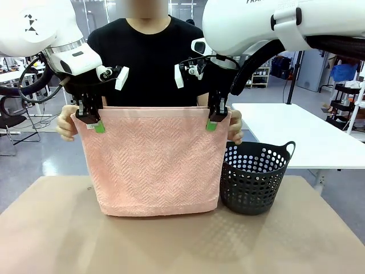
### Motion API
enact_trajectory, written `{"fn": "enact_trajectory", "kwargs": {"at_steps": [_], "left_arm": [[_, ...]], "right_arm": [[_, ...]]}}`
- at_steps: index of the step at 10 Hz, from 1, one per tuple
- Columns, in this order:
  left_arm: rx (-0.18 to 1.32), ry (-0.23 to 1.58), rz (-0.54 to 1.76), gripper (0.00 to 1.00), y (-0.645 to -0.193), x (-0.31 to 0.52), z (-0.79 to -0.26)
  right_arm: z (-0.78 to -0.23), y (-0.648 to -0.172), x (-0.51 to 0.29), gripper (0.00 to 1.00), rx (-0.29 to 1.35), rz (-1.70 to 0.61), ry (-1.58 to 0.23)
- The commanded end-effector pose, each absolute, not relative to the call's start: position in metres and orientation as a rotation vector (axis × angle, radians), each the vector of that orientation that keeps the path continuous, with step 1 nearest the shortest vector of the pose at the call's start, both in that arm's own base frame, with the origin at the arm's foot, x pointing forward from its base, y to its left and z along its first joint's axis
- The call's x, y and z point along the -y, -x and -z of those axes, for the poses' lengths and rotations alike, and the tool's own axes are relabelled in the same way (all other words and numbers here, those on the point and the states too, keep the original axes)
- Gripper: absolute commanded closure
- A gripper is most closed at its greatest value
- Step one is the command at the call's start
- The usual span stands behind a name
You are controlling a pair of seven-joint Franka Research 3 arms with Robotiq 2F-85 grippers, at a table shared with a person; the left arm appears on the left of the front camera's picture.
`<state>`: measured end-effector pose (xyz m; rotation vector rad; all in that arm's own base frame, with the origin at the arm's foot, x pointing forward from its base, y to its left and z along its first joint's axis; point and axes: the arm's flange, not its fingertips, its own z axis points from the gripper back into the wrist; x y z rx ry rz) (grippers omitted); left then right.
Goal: Fold the towel.
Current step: Release the end of the 100 cm Hotel Towel you were holding and grab the top end of the folded side.
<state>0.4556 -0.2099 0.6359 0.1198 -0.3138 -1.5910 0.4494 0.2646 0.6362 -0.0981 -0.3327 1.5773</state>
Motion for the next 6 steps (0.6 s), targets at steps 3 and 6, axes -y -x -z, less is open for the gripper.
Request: {"fn": "enact_trajectory", "kwargs": {"at_steps": [3,6], "left_arm": [[0.312,-0.122,1.59,1.0,-0.4558,0.2094,-0.6359],[0.312,-0.122,1.59,1.0,-0.4558,0.2094,-0.6359]], "right_arm": [[-0.6363,-0.4494,-0.2636,1.0,0.333,-1.578,0.099],[-0.6363,-0.4494,-0.2636,1.0,0.333,-1.578,0.099]]}}
